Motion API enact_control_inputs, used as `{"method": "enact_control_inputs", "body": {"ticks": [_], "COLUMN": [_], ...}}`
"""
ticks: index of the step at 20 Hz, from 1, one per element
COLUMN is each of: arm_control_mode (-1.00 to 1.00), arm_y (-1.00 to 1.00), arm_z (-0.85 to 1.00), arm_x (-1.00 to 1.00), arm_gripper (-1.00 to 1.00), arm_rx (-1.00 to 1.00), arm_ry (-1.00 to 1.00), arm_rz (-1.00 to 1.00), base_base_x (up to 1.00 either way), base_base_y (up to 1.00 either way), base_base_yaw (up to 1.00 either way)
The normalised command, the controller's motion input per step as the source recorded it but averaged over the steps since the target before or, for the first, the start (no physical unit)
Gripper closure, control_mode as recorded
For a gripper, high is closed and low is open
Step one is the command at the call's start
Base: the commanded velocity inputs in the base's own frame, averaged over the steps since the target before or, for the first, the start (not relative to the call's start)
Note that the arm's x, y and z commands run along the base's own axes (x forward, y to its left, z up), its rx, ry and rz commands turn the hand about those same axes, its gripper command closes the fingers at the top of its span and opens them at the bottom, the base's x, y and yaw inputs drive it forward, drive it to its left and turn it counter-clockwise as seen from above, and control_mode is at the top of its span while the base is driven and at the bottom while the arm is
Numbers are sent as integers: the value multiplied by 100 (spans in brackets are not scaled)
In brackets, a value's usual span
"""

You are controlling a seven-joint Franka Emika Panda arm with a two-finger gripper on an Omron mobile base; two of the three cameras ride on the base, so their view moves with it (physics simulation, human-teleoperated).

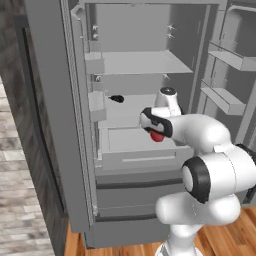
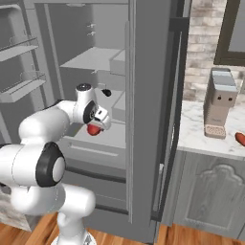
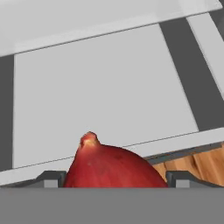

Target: Place the sweet potato and onion inside the fridge drawer. Close the drawer after placing the vegetables.

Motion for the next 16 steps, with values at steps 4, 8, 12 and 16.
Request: {"method": "enact_control_inputs", "body": {"ticks": [4, 8, 12, 16], "arm_control_mode": [-100, -100, -100, -100], "arm_y": [3, 12, 16, 17], "arm_z": [-41, -39, -37, -35], "arm_x": [31, 1, 0, 0], "arm_gripper": [100, 100, 100, 100], "arm_rx": [0, 0, 0, 0], "arm_ry": [0, 0, 0, 0], "arm_rz": [0, 0, 0, 0], "base_base_x": [0, 0, 0, 0], "base_base_y": [0, 0, 0, 0], "base_base_yaw": [0, 0, 0, 0]}}
